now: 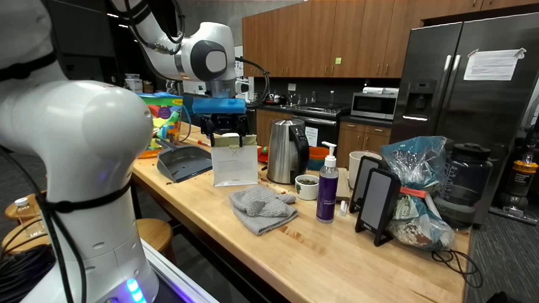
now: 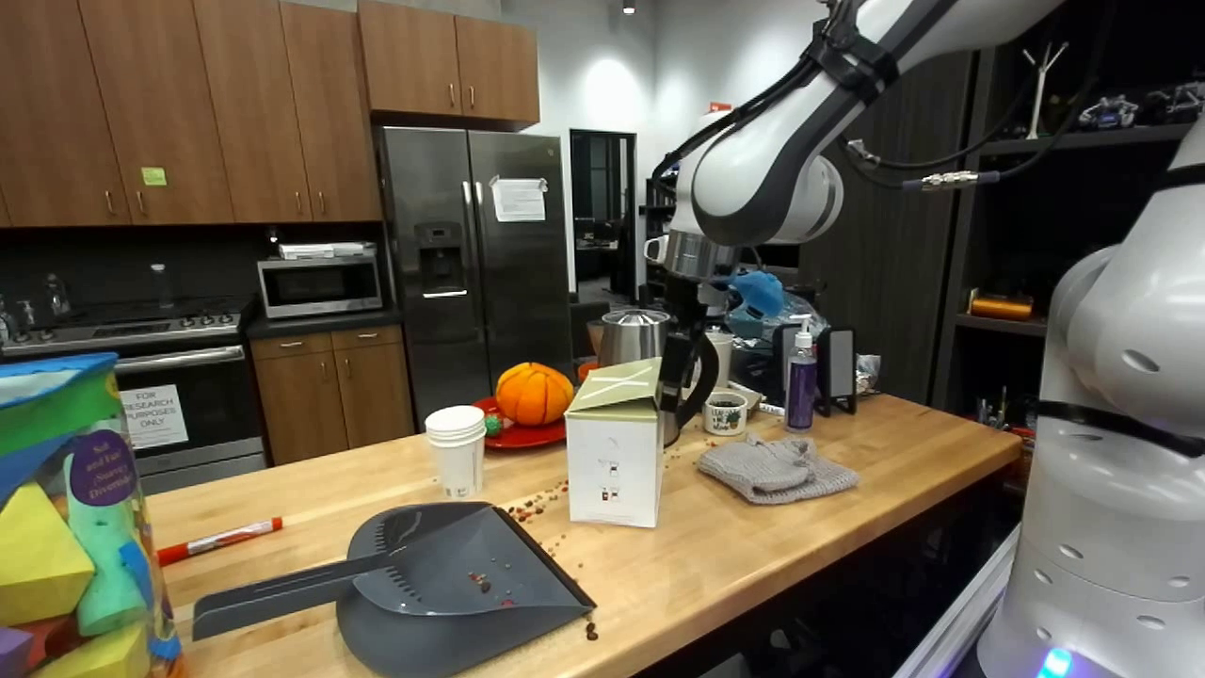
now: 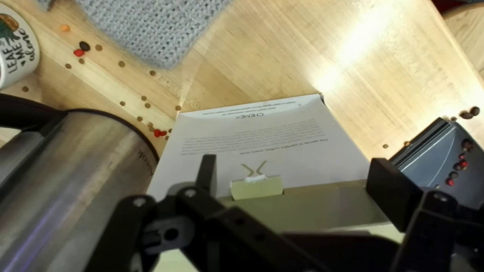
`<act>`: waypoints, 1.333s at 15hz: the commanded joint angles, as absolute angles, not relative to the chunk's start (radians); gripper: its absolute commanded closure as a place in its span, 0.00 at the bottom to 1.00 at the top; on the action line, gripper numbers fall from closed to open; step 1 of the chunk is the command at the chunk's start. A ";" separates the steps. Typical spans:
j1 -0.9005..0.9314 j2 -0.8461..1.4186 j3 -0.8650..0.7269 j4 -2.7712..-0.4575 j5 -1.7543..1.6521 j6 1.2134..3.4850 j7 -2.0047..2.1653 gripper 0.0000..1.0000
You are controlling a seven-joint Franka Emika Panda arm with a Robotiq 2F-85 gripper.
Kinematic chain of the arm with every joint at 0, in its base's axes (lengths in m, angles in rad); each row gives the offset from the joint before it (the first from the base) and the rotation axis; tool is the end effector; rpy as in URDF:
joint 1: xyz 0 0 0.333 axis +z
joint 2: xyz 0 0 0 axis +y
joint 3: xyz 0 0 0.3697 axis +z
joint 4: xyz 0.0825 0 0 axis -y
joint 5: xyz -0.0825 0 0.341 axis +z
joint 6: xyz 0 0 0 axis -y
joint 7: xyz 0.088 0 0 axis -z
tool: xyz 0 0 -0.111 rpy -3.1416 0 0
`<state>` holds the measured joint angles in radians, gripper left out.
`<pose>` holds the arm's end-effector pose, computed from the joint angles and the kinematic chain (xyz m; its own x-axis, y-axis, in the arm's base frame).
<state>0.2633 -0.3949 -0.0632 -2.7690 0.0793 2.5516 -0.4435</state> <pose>0.3299 0.0654 0.4238 0.8188 0.5418 0.1897 0.5514 -0.8342 0.0025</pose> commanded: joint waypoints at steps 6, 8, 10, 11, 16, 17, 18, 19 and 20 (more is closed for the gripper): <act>0.241 -0.381 -0.034 -2.768 0.063 2.631 -0.437 0.00; 0.245 -0.383 -0.035 -2.768 0.067 2.638 -0.439 0.00; 0.247 -0.387 -0.035 -2.769 0.068 2.647 -0.440 0.00; 0.249 -0.389 -0.035 -2.770 0.070 2.650 -0.441 0.00; 0.262 -0.399 -0.039 -2.777 0.084 2.680 -0.447 0.00; 0.265 -0.401 -0.039 -2.778 0.085 2.687 -0.448 0.00; 0.269 -0.405 -0.040 -2.779 0.088 2.695 -0.448 0.00; 0.272 -0.408 -0.040 -2.780 0.089 2.702 -0.447 0.00; 0.275 -0.412 -0.040 -2.781 0.089 2.708 -0.446 0.00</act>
<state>0.2655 -0.3847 -0.0391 -2.7689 0.0810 2.6841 -0.4428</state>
